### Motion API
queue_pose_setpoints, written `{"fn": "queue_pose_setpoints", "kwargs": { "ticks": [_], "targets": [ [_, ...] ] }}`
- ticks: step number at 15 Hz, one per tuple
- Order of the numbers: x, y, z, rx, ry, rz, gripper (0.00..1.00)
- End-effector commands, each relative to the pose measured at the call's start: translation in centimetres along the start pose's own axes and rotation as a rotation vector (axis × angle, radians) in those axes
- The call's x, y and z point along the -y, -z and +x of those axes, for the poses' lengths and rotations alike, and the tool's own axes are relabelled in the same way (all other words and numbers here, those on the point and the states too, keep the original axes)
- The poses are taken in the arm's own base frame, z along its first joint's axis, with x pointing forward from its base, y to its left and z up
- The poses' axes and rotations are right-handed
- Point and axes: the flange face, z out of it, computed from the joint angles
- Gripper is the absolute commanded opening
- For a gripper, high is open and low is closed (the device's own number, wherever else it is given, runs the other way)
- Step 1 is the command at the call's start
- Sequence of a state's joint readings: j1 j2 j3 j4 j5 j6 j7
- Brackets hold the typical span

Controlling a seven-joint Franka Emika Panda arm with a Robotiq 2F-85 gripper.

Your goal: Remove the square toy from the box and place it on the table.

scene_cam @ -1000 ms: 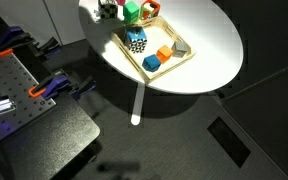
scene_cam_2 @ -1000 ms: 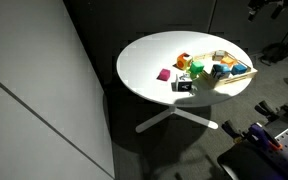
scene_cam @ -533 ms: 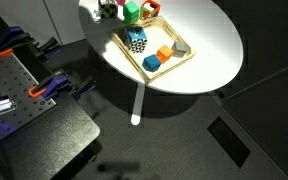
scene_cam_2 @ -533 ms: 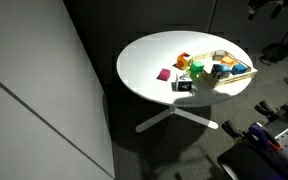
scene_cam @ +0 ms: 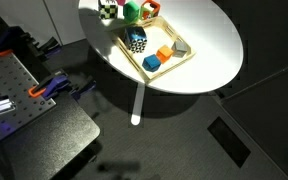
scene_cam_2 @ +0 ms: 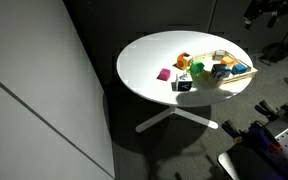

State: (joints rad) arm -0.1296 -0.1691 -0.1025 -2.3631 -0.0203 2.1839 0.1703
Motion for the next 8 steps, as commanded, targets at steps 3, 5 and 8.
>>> {"fn": "queue_pose_setpoints", "kwargs": {
  "ticks": [3,5,8],
  "targets": [
    [0.1,-5.4,3.8,0.040,-0.020,-0.022,1.00],
    [0.4,-7.4,4.6,0.045,-0.014,-0.031,1.00],
    [0.8,-10.0,5.6,0.050,-0.010,-0.046,1.00]
  ]
}}
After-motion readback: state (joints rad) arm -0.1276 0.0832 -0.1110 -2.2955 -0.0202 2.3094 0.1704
